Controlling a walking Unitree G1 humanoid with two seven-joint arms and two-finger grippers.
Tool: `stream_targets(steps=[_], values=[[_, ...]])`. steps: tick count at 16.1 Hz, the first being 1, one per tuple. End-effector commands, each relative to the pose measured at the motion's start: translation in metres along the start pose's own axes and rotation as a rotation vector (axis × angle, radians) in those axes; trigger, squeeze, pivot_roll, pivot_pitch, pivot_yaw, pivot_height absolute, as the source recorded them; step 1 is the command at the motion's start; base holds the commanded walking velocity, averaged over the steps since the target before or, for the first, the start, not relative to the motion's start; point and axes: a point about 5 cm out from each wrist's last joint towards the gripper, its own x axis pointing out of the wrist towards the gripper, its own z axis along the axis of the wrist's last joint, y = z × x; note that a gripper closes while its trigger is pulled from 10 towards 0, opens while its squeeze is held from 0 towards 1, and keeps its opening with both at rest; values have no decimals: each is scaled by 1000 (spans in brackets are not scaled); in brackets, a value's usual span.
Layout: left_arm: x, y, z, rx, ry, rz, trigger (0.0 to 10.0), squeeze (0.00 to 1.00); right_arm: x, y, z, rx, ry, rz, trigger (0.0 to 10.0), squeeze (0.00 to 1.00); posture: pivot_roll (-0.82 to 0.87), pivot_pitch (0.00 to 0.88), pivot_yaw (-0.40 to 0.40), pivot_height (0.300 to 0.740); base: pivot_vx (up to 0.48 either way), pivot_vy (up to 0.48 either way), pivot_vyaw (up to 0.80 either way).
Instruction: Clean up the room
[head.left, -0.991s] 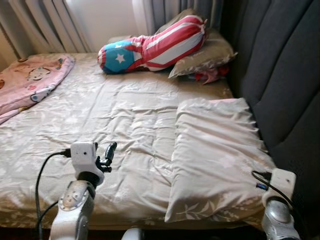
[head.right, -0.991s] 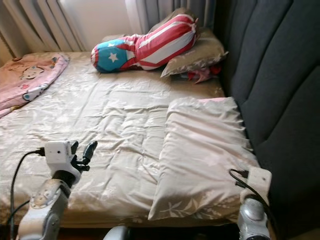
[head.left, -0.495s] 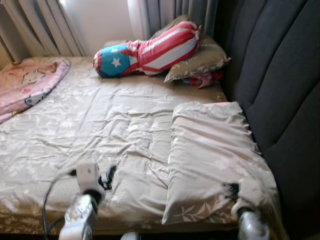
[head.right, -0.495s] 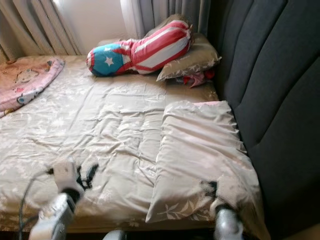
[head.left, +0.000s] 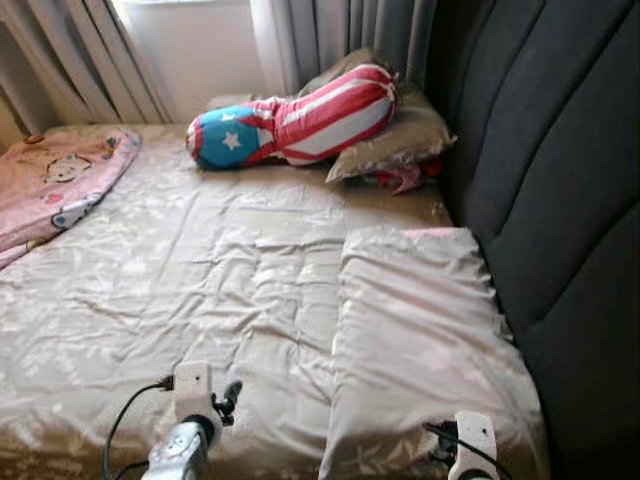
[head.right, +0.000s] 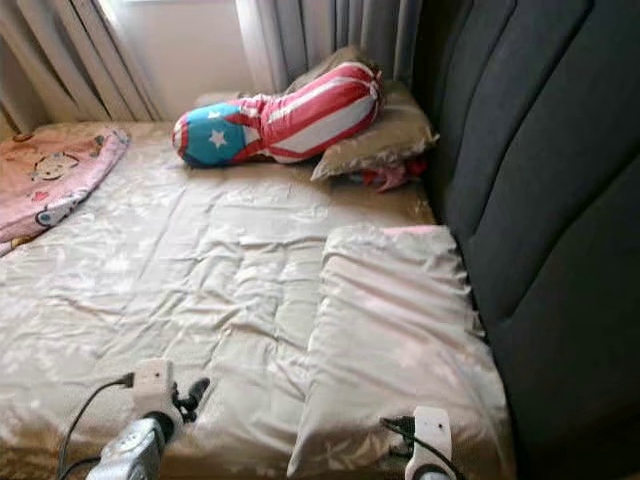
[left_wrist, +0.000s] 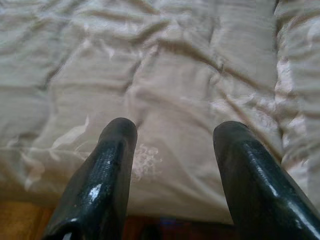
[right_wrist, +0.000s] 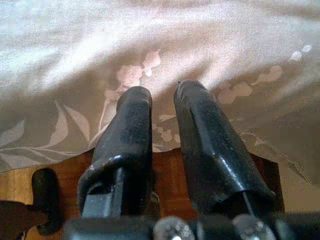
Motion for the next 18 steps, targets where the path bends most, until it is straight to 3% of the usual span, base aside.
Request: stream_targets(steps=[1, 4, 6, 8, 9, 11, 14, 16, 17, 18], values=[[-4, 3, -25, 1, 116, 26, 10000, 0, -1, -2, -9, -11, 61, -8, 10000, 0, 12, 0, 13, 740, 0, 0, 0], [-9, 2, -45, 100, 238, 25, 10000, 0, -4, -3, -20, 11, 120, 12, 10000, 0, 10, 0, 18, 740, 0, 0, 0], [-11, 3, -49, 108, 256, 21, 10000, 0, -5, -4, -22, 34, 121, -11, 10000, 0, 0, 0, 27, 740, 0, 0, 0], [-12, 4, -51, 107, 262, 26, 10000, 0, -6, -11, -23, 128, 123, -61, 10000, 0, 0, 0, 29, 740, 0, 0, 0], [-14, 6, -54, 112, 269, 32, 10000, 0, -6, -14, -24, 124, 125, -69, 10000, 561, -2, 0, 30, 740, 0, 0, 0], [-17, 9, -59, 135, 287, 36, 10000, 0, -7, -18, -27, 116, 136, -78, 10000, 1000, -7, 0, 32, 740, 0, 0, 0], [-18, 20, -57, 148, 265, 97, 10000, 0, -8, -18, -29, 107, 143, -75, 10000, 1000, -21, 0, 35, 740, 0, 0, 0], [-17, 18, -56, 162, 270, 83, 10000, 0, -9, -15, -31, 84, 151, -53, 10000, 1000, -10, 0, 31, 740, 0, 0, 0], [-17, 16, -57, 163, 278, 73, 10000, 0, -9, -15, -33, 85, 163, -53, 10000, 949, -15, 0, 30, 740, 0, 0, 0], [-18, 13, -60, 165, 289, 69, 10000, 0, -10, -14, -34, 88, 172, -44, 10000, 0, -16, 0, 28, 740, 0, 0, 0]])
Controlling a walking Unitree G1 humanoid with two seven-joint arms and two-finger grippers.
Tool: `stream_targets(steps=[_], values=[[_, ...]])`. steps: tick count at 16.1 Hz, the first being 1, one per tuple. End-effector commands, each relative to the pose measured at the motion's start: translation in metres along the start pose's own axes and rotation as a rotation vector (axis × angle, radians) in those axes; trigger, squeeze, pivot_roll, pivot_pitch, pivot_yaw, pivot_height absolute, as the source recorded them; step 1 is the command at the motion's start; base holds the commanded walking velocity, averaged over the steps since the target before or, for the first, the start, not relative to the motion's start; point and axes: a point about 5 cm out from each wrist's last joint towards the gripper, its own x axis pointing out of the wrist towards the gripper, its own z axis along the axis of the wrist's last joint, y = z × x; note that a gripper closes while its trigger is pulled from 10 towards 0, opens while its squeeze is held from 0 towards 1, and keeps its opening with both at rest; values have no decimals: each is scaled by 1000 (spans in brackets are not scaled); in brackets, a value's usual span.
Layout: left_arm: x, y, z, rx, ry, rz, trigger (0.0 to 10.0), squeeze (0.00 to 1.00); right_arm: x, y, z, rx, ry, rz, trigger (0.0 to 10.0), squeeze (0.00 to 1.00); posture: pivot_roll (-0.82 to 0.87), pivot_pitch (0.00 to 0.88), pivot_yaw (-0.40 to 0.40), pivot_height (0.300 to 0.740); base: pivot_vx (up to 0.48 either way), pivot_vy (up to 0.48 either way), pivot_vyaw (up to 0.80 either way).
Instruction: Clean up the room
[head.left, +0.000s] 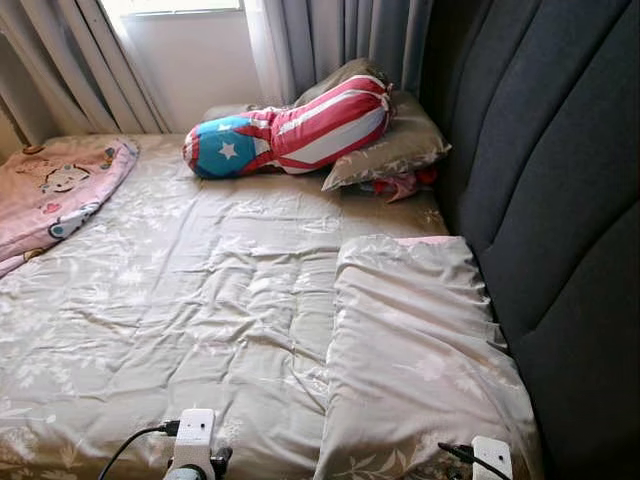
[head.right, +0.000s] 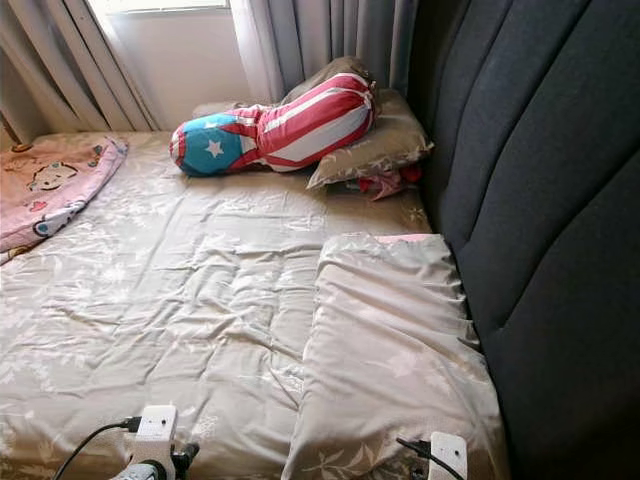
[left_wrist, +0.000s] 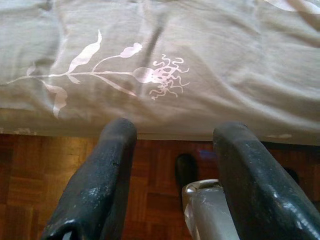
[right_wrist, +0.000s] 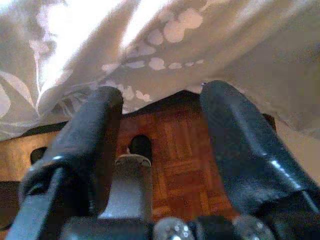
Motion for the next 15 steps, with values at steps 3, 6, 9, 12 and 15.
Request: stream_targets(steps=[3, 6, 9, 12, 15], values=[[-4, -2, -20, 20, 84, 9, 10000, 0, -2, 4, -8, -20, 30, 28, 10000, 0, -17, 0, 27, 740, 0, 0, 0], [-6, 3, -26, 12, 98, 11, 10000, 0, -2, 9, -9, -70, 37, 57, 10000, 0, -24, 0, 34, 740, 0, 0, 0], [-7, 6, -28, 21, 98, 16, 10000, 0, -1, 15, -7, -150, 33, 78, 10000, 0, -25, 0, 37, 740, 0, 0, 267], [-7, 5, -28, 41, 98, 10, 10000, 0, 0, 16, -4, -159, 21, 74, 10000, 0, -27, 0, 40, 740, 0, 0, 800], [-6, 4, -25, 45, 93, 12, 10000, 0, 0, 17, -1, -160, 16, 78, 10000, 0, -17, 0, 37, 740, 0, 0, 800]])
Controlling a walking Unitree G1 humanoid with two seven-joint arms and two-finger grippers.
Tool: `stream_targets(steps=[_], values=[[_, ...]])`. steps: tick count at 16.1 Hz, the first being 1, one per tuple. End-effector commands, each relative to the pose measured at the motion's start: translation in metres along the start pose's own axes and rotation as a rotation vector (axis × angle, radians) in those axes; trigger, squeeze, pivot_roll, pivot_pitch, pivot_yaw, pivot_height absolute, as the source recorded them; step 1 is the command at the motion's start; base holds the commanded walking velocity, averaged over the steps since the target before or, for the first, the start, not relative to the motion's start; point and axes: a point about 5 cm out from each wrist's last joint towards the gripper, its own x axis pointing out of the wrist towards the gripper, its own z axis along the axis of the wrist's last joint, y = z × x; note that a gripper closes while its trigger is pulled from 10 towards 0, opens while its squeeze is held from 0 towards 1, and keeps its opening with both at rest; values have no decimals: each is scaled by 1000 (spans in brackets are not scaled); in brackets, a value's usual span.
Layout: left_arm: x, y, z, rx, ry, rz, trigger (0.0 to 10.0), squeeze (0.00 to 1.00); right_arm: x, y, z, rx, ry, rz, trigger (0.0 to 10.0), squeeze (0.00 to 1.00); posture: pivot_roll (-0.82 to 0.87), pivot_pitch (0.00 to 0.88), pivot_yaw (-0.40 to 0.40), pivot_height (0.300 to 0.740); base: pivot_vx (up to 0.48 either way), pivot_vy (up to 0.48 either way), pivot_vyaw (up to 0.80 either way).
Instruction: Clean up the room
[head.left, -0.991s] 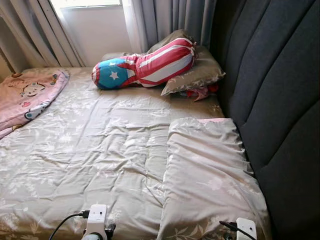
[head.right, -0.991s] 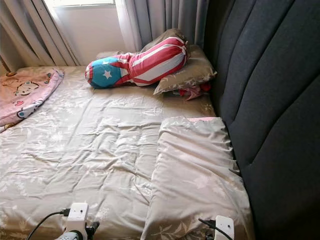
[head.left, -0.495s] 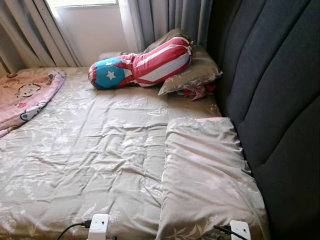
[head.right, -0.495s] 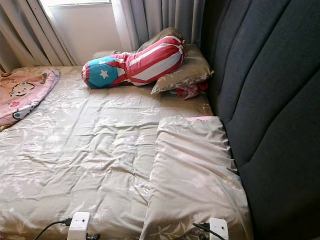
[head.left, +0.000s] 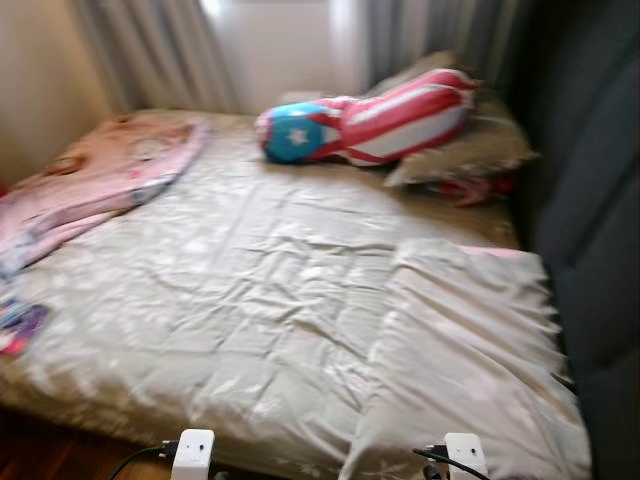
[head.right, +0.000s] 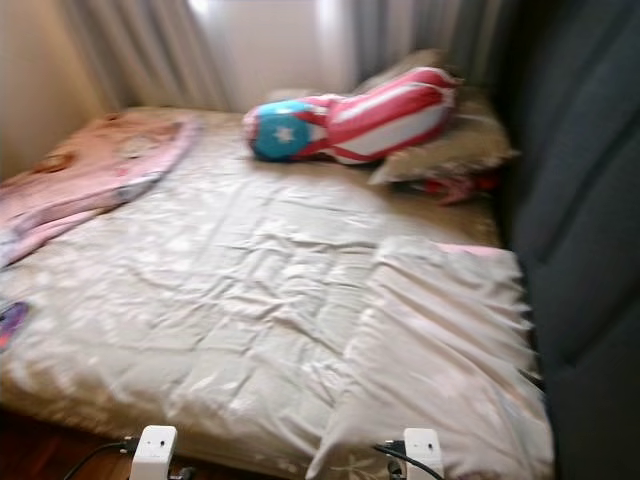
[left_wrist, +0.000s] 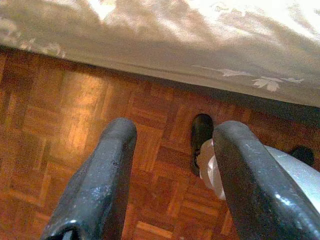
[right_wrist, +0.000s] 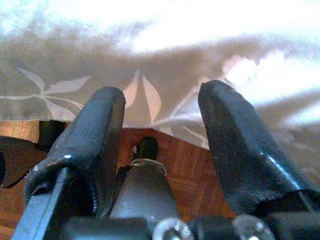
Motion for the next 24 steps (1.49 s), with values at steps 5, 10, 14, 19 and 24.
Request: stream_targets(steps=[5, 10, 14, 19, 24], values=[[-3, 16, -6, 18, 13, 27, 10000, 0, -1, -3, -2, 40, 4, -16, 10000, 0, -11, 0, 33, 740, 0, 0, 160], [-5, 23, -10, 29, 10, 34, 10000, 0, 0, -3, 3, 33, -10, -12, 10000, 0, -9, 0, 30, 740, 0, 118, 0], [-4, 22, -8, 34, 9, 34, 10000, 0, 1, -1, 3, 7, -5, 2, 10000, 0, -8, 0, 35, 740, 0, 310, 0], [-4, 23, -6, 44, 6, 35, 10000, 0, 0, 2, 1, 16, -5, 6, 10000, 0, 0, 0, 36, 740, 0, 311, 0], [-4, 23, -6, 44, 5, 33, 10000, 0, 1, 1, 3, 11, -9, 2, 10000, 0, 4, 0, 35, 740, 0, 311, 0]])
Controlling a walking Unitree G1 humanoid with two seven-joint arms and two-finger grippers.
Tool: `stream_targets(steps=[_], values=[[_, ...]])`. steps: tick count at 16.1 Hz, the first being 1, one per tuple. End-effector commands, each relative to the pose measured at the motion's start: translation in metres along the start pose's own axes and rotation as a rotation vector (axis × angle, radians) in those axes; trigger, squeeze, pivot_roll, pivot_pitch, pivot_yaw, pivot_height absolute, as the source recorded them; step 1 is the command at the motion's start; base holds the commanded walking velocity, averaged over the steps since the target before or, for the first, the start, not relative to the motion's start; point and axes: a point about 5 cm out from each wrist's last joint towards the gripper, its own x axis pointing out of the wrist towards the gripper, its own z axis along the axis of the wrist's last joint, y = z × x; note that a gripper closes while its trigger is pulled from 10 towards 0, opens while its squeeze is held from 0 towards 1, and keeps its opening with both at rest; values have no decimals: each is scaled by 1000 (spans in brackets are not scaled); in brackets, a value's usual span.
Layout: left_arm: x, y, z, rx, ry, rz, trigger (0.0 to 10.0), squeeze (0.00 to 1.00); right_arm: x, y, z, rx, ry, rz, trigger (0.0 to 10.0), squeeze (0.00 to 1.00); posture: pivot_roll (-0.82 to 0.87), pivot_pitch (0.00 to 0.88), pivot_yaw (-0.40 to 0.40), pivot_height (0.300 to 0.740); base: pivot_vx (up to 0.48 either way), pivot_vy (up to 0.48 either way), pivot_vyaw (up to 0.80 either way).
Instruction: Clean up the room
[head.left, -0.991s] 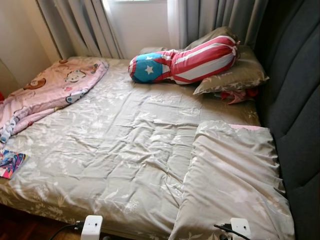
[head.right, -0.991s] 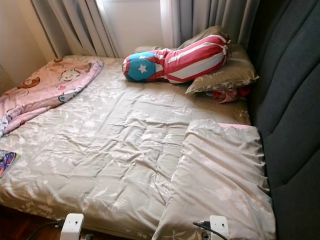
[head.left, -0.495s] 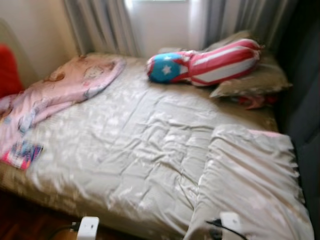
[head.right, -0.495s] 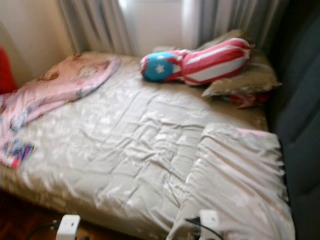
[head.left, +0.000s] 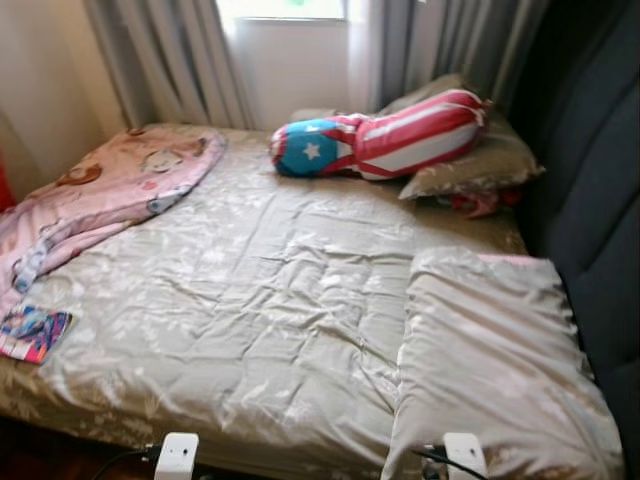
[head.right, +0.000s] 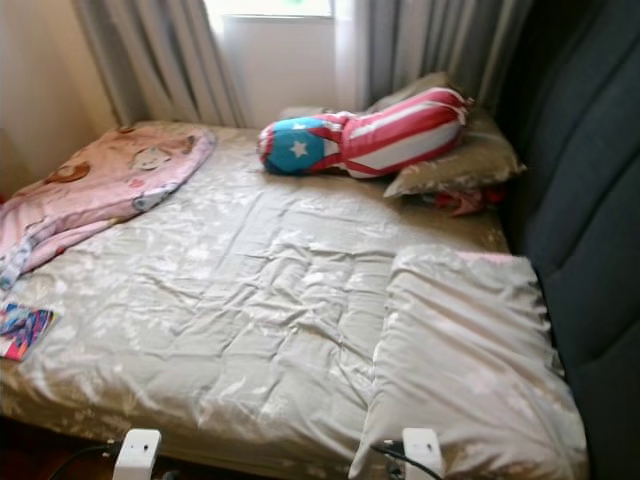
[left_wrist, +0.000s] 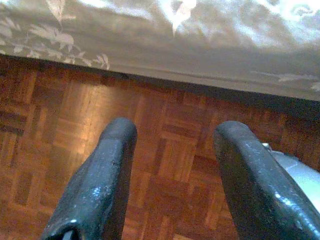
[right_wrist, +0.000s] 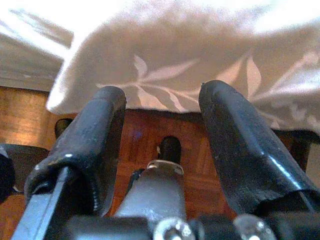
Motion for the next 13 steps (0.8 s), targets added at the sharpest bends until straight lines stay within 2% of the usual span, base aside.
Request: stream_targets(steps=[1, 13], values=[[-1, 2, -4, 21, 17, 4, 10000, 0, 1, 2, 5, 9, -13, 5, 10000, 0, 5, 0, 35, 740, 0, 311, 0], [-1, 3, -3, 34, 14, 3, 10000, 0, 1, 2, 4, 11, -8, 4, 10000, 0, 6, 0, 38, 740, 0, 335, 0]])
